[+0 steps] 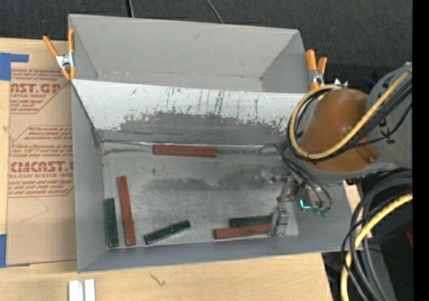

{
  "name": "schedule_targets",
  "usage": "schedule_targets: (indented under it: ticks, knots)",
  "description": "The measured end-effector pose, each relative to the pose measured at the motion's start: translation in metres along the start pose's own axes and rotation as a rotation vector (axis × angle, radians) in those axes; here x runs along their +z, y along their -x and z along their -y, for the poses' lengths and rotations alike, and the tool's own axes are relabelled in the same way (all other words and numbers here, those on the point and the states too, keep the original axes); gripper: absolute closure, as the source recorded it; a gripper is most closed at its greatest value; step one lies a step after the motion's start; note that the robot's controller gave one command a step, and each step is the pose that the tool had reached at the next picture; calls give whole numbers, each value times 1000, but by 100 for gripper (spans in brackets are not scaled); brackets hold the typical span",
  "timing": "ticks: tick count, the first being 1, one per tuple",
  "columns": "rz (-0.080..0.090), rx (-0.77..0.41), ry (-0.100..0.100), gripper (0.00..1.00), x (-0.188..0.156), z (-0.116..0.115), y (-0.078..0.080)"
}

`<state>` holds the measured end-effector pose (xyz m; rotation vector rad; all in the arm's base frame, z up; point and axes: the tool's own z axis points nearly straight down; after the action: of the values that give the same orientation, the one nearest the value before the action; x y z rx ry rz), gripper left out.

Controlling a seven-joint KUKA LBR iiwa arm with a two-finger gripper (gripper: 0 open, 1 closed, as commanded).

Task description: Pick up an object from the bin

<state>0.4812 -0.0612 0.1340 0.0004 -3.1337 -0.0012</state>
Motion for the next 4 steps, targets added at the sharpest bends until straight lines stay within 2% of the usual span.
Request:
schedule_targets:
  ticks: [1,2,3,4]
  knots:
    - [8,-1,-1,0,-4,0,2]
    - [12,-164,-1,0,54,-10,2]
    - [7,-147,0,0,26,-17,0]
    - [9,-153,-1,0,33,-14,2]
